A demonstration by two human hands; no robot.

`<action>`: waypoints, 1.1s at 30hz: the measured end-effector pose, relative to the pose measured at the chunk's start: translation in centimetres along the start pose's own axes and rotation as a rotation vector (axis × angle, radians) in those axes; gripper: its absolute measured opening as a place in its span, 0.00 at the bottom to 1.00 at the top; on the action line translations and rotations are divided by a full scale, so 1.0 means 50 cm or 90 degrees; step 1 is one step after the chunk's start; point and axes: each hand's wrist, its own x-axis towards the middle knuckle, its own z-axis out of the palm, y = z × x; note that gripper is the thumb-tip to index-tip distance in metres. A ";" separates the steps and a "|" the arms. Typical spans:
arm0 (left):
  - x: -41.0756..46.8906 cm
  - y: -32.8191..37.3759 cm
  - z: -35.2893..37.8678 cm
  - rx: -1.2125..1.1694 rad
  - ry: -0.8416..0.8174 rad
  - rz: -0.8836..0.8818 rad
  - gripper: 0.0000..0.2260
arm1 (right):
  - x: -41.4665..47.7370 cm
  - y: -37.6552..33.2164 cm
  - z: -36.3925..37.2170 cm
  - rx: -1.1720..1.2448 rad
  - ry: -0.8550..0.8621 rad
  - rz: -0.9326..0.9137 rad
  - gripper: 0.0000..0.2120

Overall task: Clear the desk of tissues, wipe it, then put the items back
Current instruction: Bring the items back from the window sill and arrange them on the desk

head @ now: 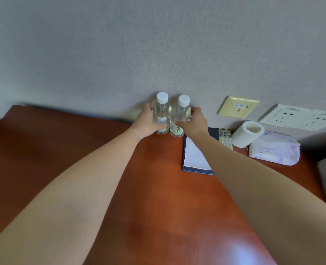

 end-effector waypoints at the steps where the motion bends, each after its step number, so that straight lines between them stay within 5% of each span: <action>1: -0.011 0.000 0.001 0.047 -0.015 0.000 0.38 | -0.005 0.000 -0.004 -0.001 -0.009 0.017 0.32; 5: -0.059 -0.008 -0.005 0.228 -0.095 -0.004 0.46 | -0.041 0.005 -0.034 -0.073 -0.072 0.059 0.30; 10: -0.122 0.022 -0.016 0.586 -0.170 0.116 0.44 | -0.110 0.007 -0.091 -0.329 -0.156 -0.088 0.26; 15: -0.201 0.074 -0.018 0.757 -0.230 0.201 0.50 | -0.192 0.015 -0.171 -0.641 -0.163 -0.230 0.39; 20: -0.286 0.152 0.022 0.821 -0.228 0.265 0.53 | -0.294 0.039 -0.273 -0.689 -0.163 -0.228 0.51; 33: -0.569 0.367 0.256 0.824 -0.228 0.430 0.54 | -0.621 0.203 -0.568 -0.679 -0.030 -0.123 0.55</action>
